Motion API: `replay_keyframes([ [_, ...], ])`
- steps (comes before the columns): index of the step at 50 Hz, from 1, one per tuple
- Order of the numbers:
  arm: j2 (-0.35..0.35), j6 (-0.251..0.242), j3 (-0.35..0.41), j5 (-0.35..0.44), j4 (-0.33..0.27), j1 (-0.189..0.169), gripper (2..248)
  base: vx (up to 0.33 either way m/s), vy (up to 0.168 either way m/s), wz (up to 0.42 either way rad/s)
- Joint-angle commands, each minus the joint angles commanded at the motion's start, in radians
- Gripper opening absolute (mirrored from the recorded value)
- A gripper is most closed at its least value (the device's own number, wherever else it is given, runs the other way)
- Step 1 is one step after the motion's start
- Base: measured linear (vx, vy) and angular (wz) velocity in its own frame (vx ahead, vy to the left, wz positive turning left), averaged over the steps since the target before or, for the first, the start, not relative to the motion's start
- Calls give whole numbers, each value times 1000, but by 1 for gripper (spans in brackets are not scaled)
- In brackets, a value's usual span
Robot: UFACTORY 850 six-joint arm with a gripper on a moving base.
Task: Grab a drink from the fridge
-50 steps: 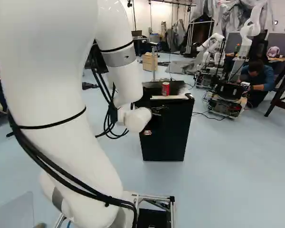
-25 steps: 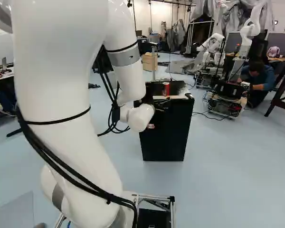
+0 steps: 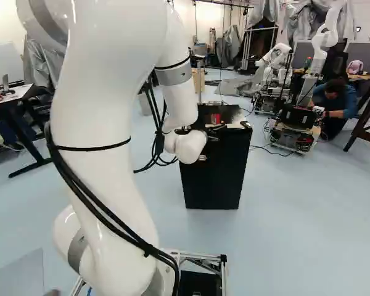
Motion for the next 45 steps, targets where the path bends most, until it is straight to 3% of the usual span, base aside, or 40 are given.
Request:
replay_keyframes([
  [45,-210,0,-273,0,0,4,247,0,0,0],
])
